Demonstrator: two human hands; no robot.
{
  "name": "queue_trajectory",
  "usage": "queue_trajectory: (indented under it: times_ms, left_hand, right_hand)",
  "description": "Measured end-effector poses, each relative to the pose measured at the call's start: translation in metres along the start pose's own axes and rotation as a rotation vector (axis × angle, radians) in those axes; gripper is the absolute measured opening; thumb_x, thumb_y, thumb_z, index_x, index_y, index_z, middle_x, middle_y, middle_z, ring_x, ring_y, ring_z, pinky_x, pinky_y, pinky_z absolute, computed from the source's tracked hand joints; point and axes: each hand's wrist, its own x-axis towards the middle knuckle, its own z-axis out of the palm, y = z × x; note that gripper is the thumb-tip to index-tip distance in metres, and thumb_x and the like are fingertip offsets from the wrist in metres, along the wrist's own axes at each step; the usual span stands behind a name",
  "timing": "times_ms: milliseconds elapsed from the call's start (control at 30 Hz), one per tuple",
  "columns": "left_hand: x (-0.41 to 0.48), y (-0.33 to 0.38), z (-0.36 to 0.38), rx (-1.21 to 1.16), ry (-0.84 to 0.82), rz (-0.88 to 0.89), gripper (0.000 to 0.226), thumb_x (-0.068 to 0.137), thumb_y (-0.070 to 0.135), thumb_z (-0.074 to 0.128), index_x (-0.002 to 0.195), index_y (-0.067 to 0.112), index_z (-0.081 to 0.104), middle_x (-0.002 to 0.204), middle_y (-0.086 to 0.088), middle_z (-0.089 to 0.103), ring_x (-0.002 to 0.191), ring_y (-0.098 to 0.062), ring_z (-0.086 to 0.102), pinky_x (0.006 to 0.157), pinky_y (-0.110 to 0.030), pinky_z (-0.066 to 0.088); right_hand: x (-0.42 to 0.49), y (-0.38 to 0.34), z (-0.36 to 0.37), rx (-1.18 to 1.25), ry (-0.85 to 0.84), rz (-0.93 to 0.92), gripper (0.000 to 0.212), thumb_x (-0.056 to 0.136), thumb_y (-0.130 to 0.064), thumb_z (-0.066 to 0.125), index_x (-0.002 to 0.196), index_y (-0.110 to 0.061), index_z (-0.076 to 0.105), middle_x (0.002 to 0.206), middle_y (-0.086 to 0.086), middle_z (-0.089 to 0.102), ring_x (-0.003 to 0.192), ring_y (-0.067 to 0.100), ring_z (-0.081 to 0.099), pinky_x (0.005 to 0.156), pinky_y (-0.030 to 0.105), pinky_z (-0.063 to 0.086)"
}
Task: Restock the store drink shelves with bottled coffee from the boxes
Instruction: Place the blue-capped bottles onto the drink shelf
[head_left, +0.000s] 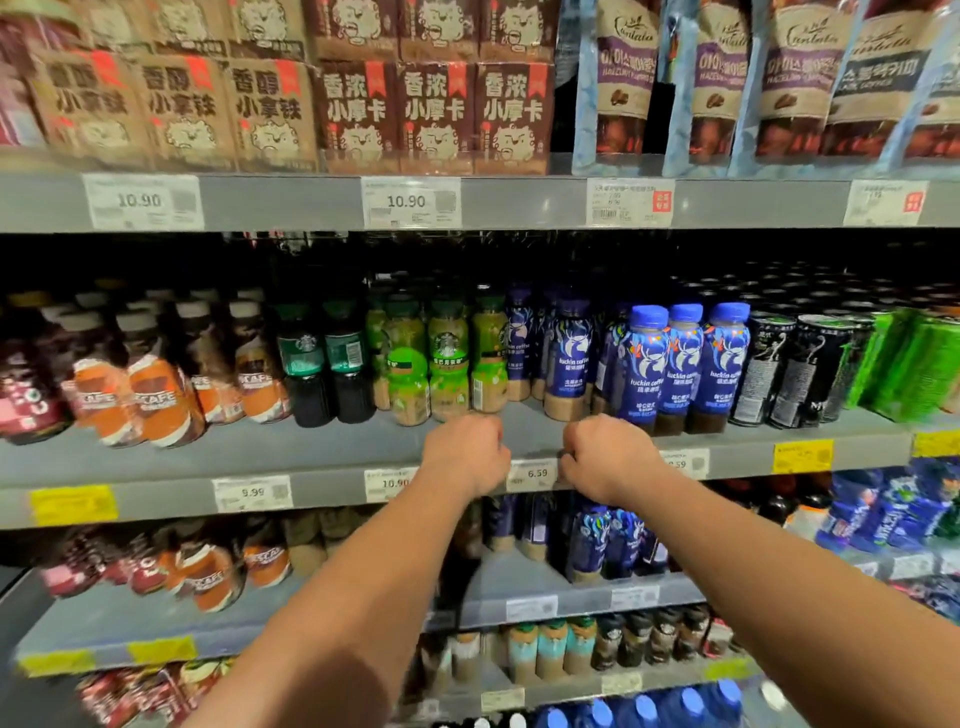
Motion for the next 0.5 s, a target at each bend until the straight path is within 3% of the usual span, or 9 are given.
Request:
queue_trajectory:
  times_ms: [67,200,500]
  left_hand:
    - [-0.014,0.002,0.002,0.033,-0.010,0.041,0.031,0.093,0.028,0.043,0.117,0.015,0.058,0.120,-0.009,0.058,0.111,-0.030,0.054,0.079,-0.036,0.044]
    - [-0.044,0.004,0.008,0.025,-0.004,0.072,0.031,0.092,0.027,0.045,0.117,0.014,0.058,0.120,-0.010,0.056,0.115,-0.031,0.052,0.087,-0.039,0.045]
    - [-0.134,0.014,0.071,0.104,-0.113,-0.036,0.029,0.094,0.029,0.042,0.113,0.014,0.058,0.117,-0.010,0.061,0.110,-0.031,0.056,0.082,-0.037,0.045]
  right_hand:
    - [-0.010,-0.010,-0.002,-0.051,-0.024,0.003,0.030,0.091,-0.029,0.045,0.107,-0.010,0.061,0.113,0.013,0.063,0.103,0.032,0.061,0.073,0.033,0.044]
    - [-0.031,-0.028,-0.001,-0.096,-0.089,0.023,0.033,0.089,-0.028,0.047,0.115,-0.012,0.060,0.119,0.011,0.061,0.108,0.032,0.059,0.081,0.034,0.047]
    - [-0.100,-0.041,0.058,-0.104,-0.238,-0.141,0.033,0.090,-0.026,0.047,0.115,-0.012,0.062,0.122,0.010,0.062,0.112,0.031,0.059,0.083,0.035,0.047]
